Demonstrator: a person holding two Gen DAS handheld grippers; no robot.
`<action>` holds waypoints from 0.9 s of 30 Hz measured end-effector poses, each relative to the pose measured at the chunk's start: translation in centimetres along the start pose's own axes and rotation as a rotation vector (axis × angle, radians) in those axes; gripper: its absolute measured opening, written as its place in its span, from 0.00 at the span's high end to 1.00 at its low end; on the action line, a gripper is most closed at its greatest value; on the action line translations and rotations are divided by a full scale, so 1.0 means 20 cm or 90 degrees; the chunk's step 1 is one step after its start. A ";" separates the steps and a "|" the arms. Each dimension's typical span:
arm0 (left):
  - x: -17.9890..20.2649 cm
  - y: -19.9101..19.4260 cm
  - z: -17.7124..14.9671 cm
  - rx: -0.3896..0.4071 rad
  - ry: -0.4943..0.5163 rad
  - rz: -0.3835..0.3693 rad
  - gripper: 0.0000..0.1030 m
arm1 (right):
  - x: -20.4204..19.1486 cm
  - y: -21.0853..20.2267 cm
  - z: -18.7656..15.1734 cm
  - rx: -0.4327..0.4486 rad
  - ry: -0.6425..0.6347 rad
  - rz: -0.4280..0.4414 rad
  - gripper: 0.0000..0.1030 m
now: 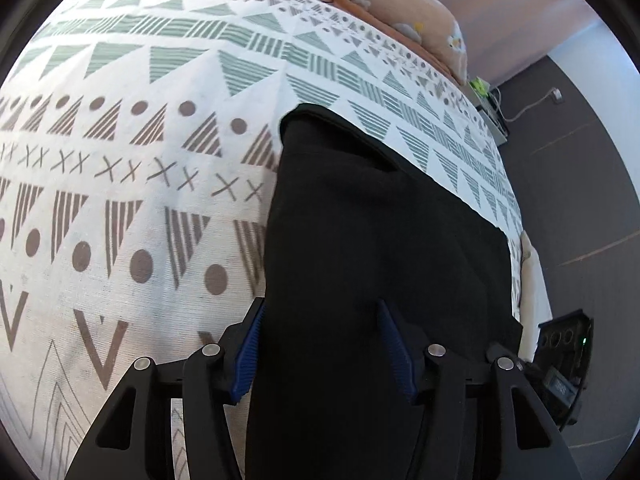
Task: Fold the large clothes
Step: 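Grasp the folded black shirt with both tools and lift it, then carry the folded shirt with both tools toward the bed's headboard end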
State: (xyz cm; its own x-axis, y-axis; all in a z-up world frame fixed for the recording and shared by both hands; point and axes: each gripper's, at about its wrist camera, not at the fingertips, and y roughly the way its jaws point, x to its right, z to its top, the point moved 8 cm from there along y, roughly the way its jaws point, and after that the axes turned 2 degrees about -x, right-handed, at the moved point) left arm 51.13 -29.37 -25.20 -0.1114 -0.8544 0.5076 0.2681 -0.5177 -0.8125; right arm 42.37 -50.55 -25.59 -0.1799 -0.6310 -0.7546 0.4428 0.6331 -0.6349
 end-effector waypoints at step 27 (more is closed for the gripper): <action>0.08 -0.27 -0.09 0.046 -0.032 -0.073 0.72 | -0.31 -0.27 -0.08 0.092 -0.065 0.015 0.84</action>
State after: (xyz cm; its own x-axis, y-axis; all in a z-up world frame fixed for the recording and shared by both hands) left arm 47.73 -27.93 -20.55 -0.0984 -0.7851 0.6115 0.3244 -0.6062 -0.7261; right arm 39.72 -49.34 -17.77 -0.0809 -0.6641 -0.7433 0.5681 0.5820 -0.5818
